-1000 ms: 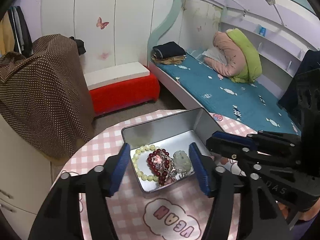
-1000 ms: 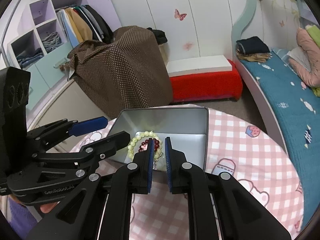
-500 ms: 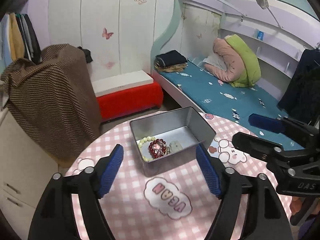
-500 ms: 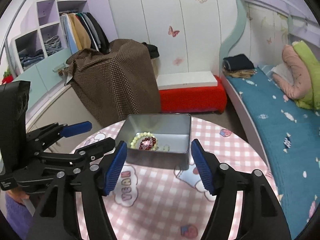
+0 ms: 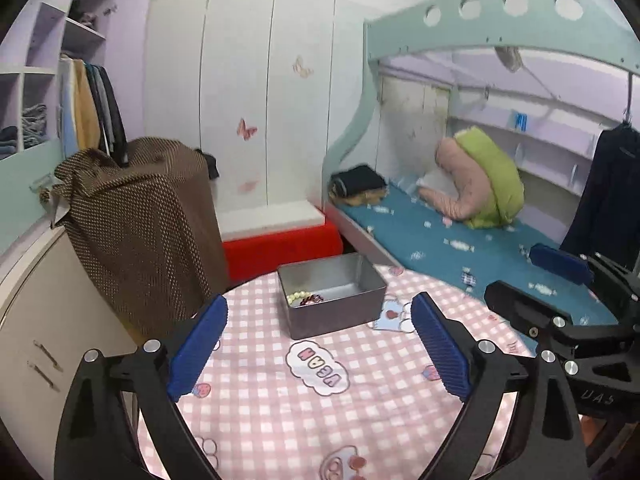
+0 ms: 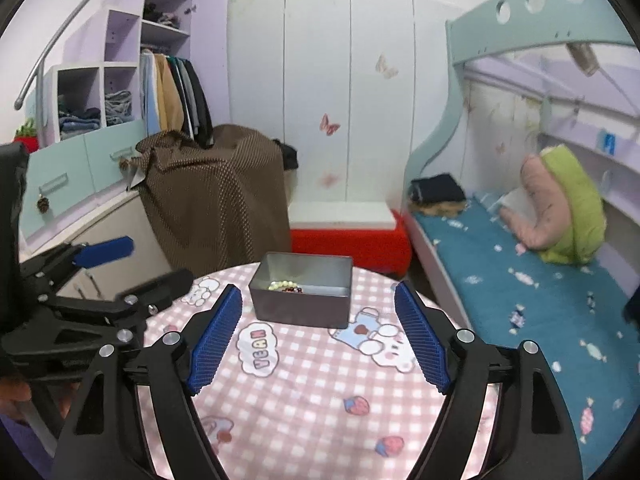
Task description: Organize jewelry
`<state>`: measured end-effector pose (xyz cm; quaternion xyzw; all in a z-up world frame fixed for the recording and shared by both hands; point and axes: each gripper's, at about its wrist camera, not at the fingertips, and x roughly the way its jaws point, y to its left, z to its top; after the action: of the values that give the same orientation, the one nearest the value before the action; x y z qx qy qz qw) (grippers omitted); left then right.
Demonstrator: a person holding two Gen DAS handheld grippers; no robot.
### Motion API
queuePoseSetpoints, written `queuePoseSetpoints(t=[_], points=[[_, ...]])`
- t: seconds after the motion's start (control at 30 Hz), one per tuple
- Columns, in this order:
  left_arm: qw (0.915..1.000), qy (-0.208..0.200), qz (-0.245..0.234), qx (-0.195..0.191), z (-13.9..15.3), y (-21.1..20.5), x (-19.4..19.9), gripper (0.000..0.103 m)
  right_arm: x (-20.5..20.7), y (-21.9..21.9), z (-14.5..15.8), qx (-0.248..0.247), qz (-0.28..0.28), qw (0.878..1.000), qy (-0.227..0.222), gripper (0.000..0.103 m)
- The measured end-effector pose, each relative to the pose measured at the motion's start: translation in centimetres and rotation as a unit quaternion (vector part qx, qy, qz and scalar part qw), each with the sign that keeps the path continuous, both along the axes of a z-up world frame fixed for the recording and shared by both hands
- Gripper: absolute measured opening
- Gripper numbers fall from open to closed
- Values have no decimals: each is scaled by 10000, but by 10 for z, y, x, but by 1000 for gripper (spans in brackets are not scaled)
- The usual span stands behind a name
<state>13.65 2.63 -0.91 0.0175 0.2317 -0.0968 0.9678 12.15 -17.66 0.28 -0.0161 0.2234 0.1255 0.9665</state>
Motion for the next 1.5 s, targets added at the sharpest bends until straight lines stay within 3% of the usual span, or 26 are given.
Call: queuePoseSetpoints(t=[0.37, 0.73, 1.5], points=[[9957, -882, 279, -30, 23, -9, -90, 91, -92, -11, 26, 13, -274, 9974, -667, 83], [9848, -1671, 465, 72, 39, -18, -150, 91, -138, -19, 41, 59, -456, 9932, -1070, 85], [9794, -1963, 473, 39, 45, -23, -175, 91, -168, -24, 49, 61, -549, 9881, -1433, 85]])
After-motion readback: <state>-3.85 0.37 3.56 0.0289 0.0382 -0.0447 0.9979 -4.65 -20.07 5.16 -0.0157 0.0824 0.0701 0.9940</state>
